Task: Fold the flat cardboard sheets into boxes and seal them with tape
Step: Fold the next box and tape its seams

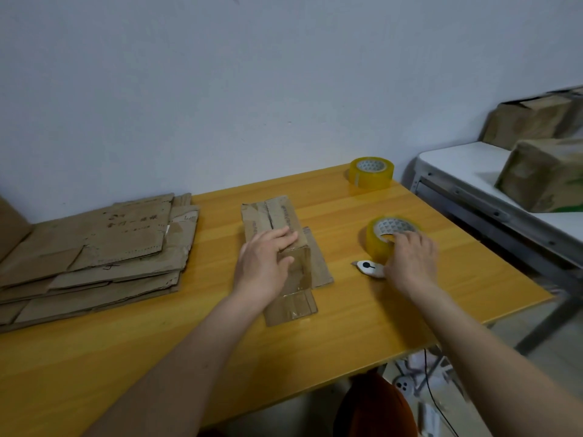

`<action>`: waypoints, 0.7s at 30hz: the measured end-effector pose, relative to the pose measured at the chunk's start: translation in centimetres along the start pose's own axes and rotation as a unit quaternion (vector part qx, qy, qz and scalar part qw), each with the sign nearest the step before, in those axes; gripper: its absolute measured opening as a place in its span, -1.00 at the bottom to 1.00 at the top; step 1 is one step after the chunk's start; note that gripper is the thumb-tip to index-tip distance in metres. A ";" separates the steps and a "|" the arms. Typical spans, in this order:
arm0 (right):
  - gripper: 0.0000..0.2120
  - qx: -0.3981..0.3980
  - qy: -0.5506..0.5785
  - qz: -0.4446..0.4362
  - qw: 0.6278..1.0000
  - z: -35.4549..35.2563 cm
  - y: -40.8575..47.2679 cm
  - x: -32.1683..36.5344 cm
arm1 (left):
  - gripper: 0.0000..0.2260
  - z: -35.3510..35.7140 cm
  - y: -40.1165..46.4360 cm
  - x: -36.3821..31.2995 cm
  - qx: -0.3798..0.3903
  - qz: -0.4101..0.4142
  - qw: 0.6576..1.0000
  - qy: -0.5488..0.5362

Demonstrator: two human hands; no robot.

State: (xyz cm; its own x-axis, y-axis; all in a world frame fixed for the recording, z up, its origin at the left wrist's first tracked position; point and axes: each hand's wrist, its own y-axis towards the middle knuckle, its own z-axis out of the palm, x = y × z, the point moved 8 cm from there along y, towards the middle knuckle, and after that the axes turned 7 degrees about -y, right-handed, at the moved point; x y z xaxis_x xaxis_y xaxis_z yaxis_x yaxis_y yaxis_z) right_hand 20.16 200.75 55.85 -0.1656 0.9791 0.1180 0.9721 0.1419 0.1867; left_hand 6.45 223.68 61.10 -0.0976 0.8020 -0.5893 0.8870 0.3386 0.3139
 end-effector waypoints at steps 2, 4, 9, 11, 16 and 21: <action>-0.57 0.019 0.008 0.014 1.000 0.5 0.3 -1.2 | -0.57 -0.2 0.4 0.3 0.007 -0.024 0.999 -0.038; -0.58 0.018 0.050 -0.012 0.999 0.5 0.6 -1.5 | -0.57 -0.2 0.6 0.3 0.012 -0.036 0.998 -0.051; -0.63 0.027 0.238 -0.064 0.969 -1.1 -0.4 -0.4 | -0.55 -0.4 1.5 0.1 0.030 -0.031 0.999 -0.003; -0.63 0.025 0.316 -0.082 0.945 -2.2 -1.3 0.5 | -0.51 -0.5 1.8 0.0 0.041 -0.035 0.998 0.016; -0.74 0.018 0.409 -0.135 0.902 -5.6 -3.4 3.5 | -0.46 -0.1 0.1 -4.4 -0.011 0.052 0.996 -0.066; -0.82 0.035 0.403 -0.207 0.891 -7.5 -6.2 6.3 | -0.47 -0.4 -0.4 -4.7 -0.008 0.011 0.984 -0.176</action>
State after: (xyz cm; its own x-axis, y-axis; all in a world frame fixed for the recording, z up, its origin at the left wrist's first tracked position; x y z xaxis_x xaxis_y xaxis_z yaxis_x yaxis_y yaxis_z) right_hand 11.89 204.93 62.78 -0.5508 0.4219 0.7201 0.8028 0.5038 0.3189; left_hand 6.38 219.97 63.99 0.0863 0.5905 -0.8024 0.8797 0.3329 0.3396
